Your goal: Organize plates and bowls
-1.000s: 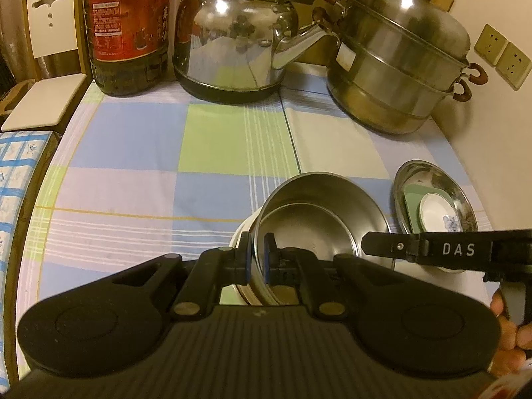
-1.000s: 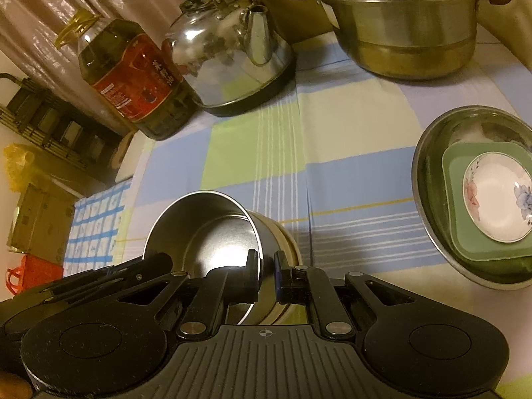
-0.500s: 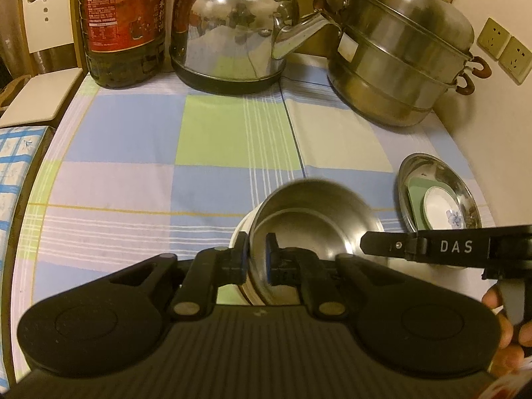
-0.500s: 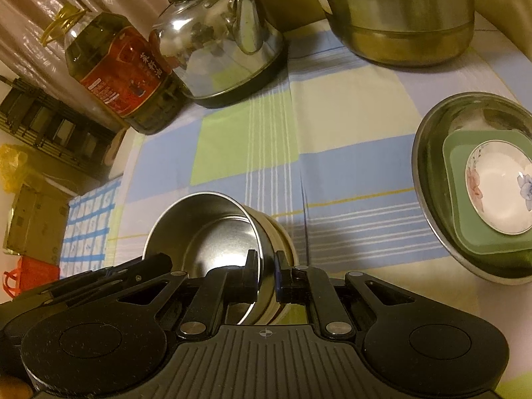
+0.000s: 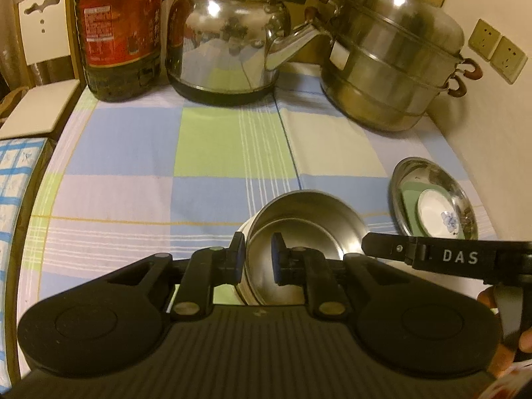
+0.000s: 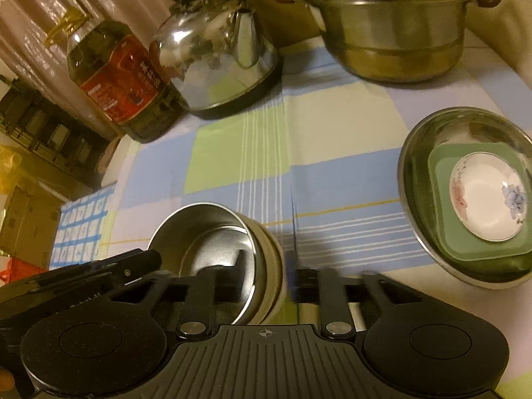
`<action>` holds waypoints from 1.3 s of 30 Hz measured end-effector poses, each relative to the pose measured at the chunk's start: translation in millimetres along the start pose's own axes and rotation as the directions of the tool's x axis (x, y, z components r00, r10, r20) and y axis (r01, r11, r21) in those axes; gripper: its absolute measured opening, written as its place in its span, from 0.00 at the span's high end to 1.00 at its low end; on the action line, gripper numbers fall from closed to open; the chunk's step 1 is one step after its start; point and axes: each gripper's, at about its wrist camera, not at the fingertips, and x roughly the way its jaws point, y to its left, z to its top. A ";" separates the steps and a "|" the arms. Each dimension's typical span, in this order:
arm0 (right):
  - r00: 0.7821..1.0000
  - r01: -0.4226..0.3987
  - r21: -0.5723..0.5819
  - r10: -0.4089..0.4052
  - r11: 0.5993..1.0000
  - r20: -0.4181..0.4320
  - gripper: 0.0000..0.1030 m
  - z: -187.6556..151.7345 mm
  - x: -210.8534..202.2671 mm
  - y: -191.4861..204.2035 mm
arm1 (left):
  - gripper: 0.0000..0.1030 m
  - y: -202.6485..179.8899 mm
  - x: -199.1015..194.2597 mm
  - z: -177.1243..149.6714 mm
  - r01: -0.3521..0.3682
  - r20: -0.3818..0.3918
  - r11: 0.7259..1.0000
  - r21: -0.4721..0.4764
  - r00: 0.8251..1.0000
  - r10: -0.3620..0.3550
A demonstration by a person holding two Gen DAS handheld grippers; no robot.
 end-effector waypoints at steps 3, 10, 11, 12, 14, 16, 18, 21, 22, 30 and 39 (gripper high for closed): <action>1.000 -0.004 0.009 0.003 1.000 0.030 0.58 -5.0 -13.4 -3.2 | 0.86 -2.6 -13.4 -3.1 0.001 0.024 1.000 -0.001 1.000 -0.001; 0.997 -0.033 -0.027 0.035 0.999 0.074 0.56 -30.7 -54.9 -11.4 | 0.80 -9.7 -54.4 -28.4 -0.018 0.054 1.000 -0.007 0.998 0.019; 0.996 -0.039 -0.034 0.042 0.999 0.077 0.55 -35.6 -61.3 -12.9 | 0.79 -12.2 -59.7 -34.9 -0.029 0.051 1.000 -0.006 0.998 0.029; 0.996 -0.047 -0.038 0.049 0.998 0.078 0.54 -41.1 -67.9 -15.2 | 0.79 -13.9 -63.7 -40.3 -0.034 0.048 0.999 -0.005 0.998 0.035; 0.995 -0.058 -0.043 0.061 0.997 0.077 0.51 -51.3 -80.4 -20.1 | 0.78 -18.5 -72.4 -53.5 -0.040 0.039 0.999 -0.009 0.998 0.040; 0.995 -0.059 -0.052 0.063 0.997 0.074 0.47 -61.5 -91.8 -25.5 | 0.78 -25.3 -80.2 -67.6 -0.040 0.026 0.999 -0.012 0.999 0.040; 0.996 -0.046 -0.072 0.051 0.996 0.071 0.41 -73.6 -102.7 -31.4 | 0.78 -33.5 -86.5 -80.7 -0.039 0.018 0.999 -0.013 0.999 0.039; 0.997 -0.026 -0.091 0.032 0.995 0.067 0.38 -92.2 -116.8 -41.9 | 0.78 -48.1 -95.2 -100.3 -0.037 0.003 0.999 -0.023 0.999 0.038; 0.998 -0.022 -0.093 0.028 0.995 0.063 0.38 -98.4 -121.2 -45.7 | 0.78 -53.6 -98.2 -107.0 -0.034 -0.002 0.999 -0.024 0.999 0.034; 0.999 -0.006 -0.115 0.011 0.993 0.041 0.37 -141.6 -154.9 -75.3 | 0.78 -90.0 -122.7 -154.1 -0.042 -0.009 0.999 -0.017 0.999 0.042; 0.999 0.023 -0.154 -0.019 0.988 0.028 0.37 -186.6 -189.7 -96.1 | 0.78 -122.5 -144.8 -198.4 -0.043 -0.027 0.999 -0.016 0.999 0.042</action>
